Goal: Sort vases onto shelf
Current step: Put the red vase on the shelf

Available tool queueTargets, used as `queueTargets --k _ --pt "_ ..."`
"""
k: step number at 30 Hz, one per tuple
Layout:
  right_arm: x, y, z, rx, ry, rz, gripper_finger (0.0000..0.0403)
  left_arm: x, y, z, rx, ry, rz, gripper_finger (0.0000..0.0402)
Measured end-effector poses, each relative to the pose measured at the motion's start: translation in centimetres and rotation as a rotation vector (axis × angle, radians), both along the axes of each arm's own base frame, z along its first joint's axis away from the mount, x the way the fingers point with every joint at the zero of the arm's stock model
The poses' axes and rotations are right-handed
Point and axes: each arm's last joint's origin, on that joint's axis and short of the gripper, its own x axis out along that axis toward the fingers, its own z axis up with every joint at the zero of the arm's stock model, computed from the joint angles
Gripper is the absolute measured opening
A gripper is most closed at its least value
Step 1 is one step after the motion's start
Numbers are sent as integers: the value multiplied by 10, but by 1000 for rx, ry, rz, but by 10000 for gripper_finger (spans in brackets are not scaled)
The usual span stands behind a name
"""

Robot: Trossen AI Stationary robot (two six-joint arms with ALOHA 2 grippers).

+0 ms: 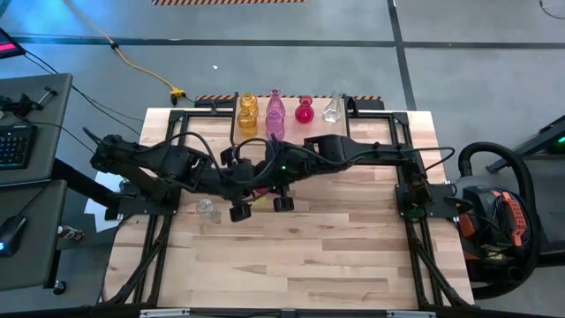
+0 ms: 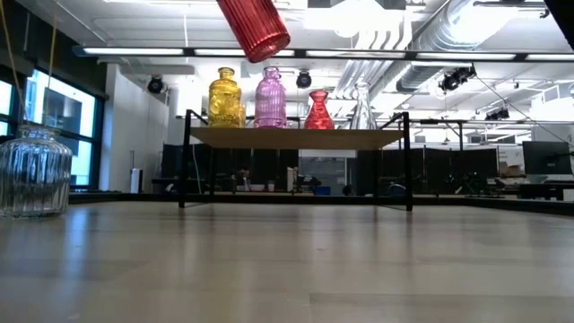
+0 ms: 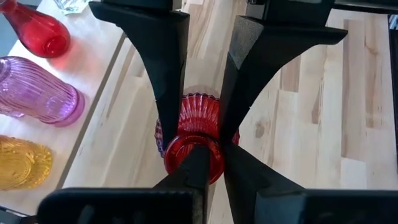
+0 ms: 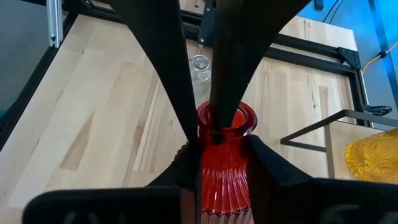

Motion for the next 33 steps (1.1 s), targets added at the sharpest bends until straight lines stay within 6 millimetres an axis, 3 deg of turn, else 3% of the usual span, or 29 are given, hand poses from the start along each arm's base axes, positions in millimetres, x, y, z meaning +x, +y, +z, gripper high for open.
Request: queueTargets --k 33 --pt "0 -2 -5 42 31 -104 51 0 13 -4 -114 74 -1 118"
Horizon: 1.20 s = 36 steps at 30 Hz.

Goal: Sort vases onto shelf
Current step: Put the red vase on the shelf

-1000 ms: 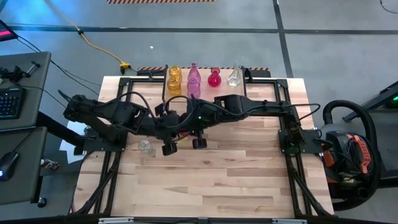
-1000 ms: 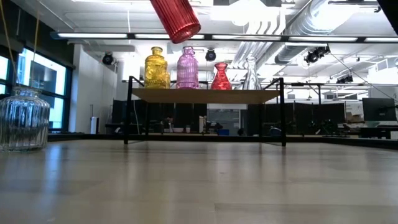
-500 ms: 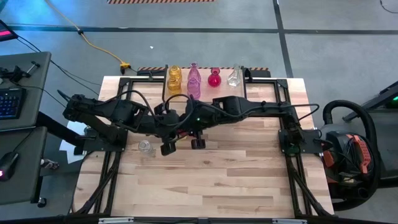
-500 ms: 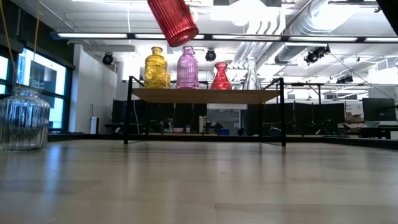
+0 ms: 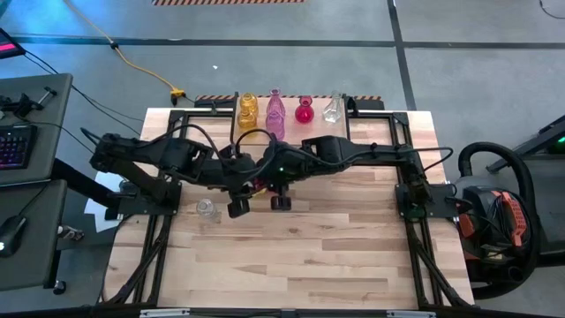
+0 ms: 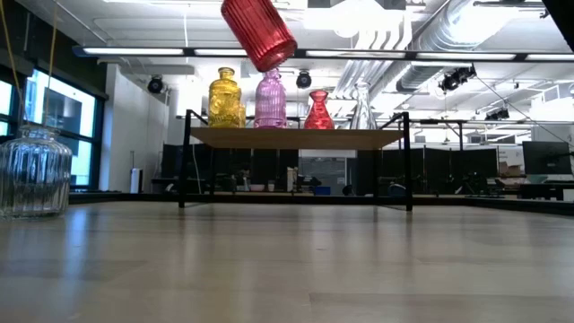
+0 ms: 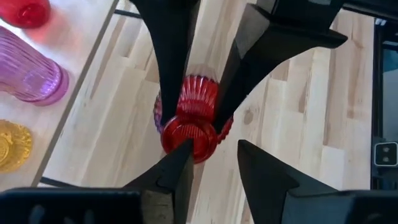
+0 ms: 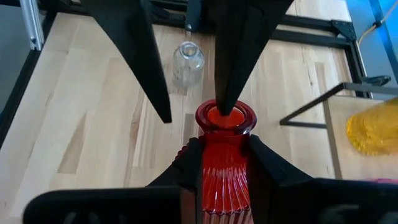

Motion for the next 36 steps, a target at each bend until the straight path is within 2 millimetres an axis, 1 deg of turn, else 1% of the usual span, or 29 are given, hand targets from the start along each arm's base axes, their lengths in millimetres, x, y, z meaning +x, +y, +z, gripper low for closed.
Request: queueTargets --k 5,9,14,18,22,27,30,36 --pt "-2 -3 -2 21 25 -48 50 1 0 -1 -1 9 0 139" --pt "-2 -7 -2 24 29 -63 50 -2 2 1 32 -6 24 145" --pt "-6 -12 0 39 51 -59 50 -16 7 12 47 -49 43 145" --pt "-14 -19 4 32 77 -69 50 -26 10 20 61 -83 77 145" --pt "-24 -30 15 33 57 -89 50 -37 13 28 71 -120 95 145" --pt "-41 -50 35 26 12 -124 50 -45 16 34 72 -147 104 145" --pt "-55 -63 45 21 4 -157 50 -48 17 36 71 -158 106 145" --pt "-73 -88 57 3 -3 -215 50 -50 17 36 62 -156 118 145"
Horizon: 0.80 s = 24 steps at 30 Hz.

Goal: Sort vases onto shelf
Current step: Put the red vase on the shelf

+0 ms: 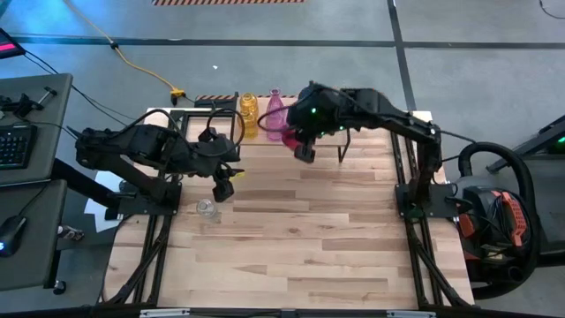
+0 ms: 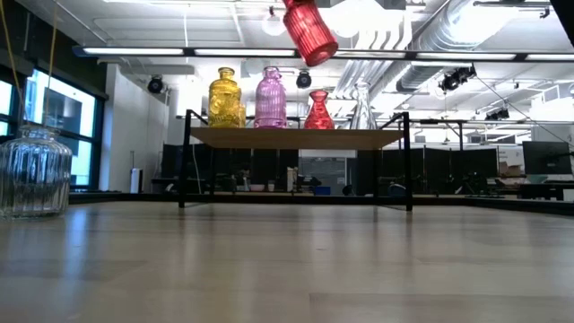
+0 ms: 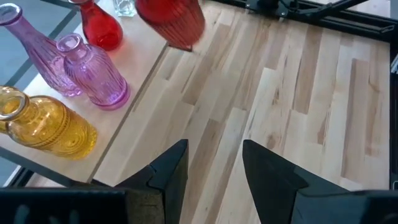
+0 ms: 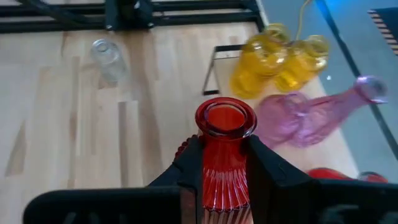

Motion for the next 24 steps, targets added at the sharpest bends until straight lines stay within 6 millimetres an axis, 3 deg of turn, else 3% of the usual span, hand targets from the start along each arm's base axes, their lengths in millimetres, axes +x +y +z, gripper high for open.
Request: queueTargets --k 6,12,24 --pt "-8 -21 1 -2 1 -57 50 -2 0 -1 0 20 7 145" --pt "-23 -33 -10 19 26 -96 50 -3 1 -2 3 35 7 145" --pt "-60 -42 -59 45 -254 -127 46 -3 1 -2 4 33 8 145"
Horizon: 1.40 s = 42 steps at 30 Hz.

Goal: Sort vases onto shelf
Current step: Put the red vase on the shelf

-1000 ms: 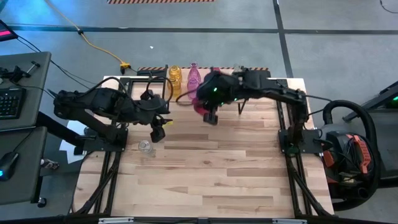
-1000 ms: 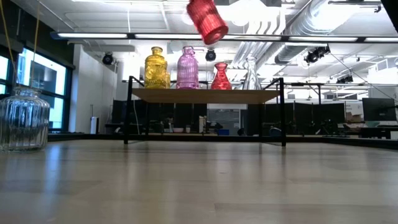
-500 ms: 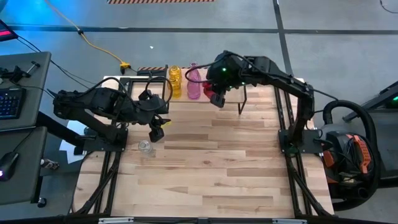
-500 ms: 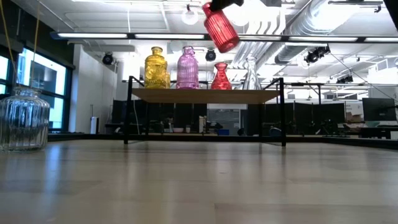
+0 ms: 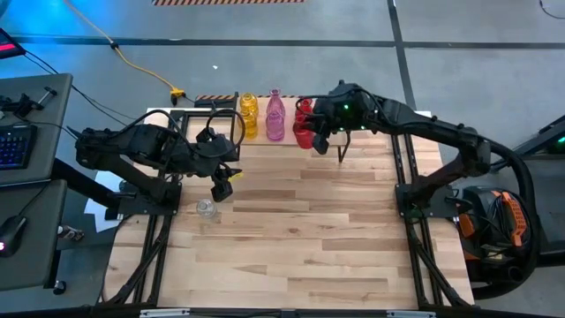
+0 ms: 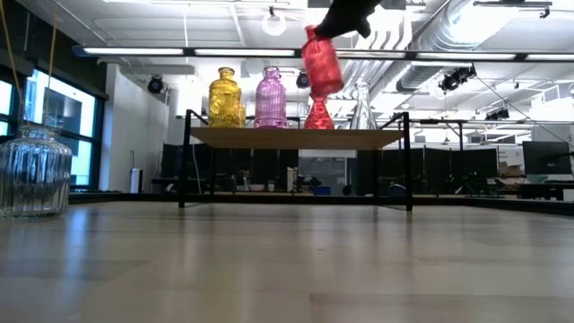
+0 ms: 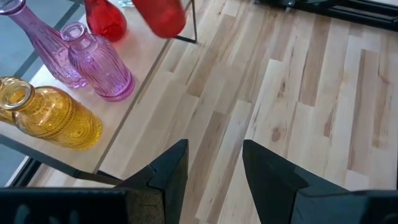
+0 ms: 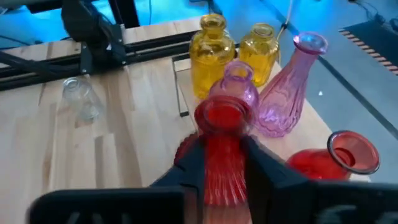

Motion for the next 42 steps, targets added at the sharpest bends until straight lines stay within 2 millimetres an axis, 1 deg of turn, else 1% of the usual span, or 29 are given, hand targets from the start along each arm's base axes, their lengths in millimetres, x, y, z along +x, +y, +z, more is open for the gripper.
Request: queueTargets --k 2,6,10,14,16,24,30,32,35,39,42 --pt "0 0 -8 -6 -21 -1 24 0 0 0 0 -2 0 145" --pt "1 0 -22 -3 -11 0 2 0 0 0 10 -6 9 145" --pt "4 -1 -29 -5 -42 -11 1 0 0 0 5 -9 18 145" --pt "4 -3 -29 -1 -42 -41 2 0 0 0 0 -12 24 145" --pt "4 0 -29 14 -42 -18 1 1 0 -1 -4 -8 30 145" --pt "10 22 -31 111 -47 142 1 0 0 -3 1 8 20 145" --pt "17 38 -30 33 -61 238 3 0 0 -3 5 7 22 145" --pt "20 42 -32 3 -50 272 10 0 0 -3 5 7 22 145" --pt "25 46 -36 -26 -40 290 31 0 0 -3 5 8 21 145" --pt "38 49 -46 -25 -38 295 74 0 0 -3 1 7 25 145" --pt "53 50 -57 -28 -48 305 105 0 0 -3 1 7 25 145"
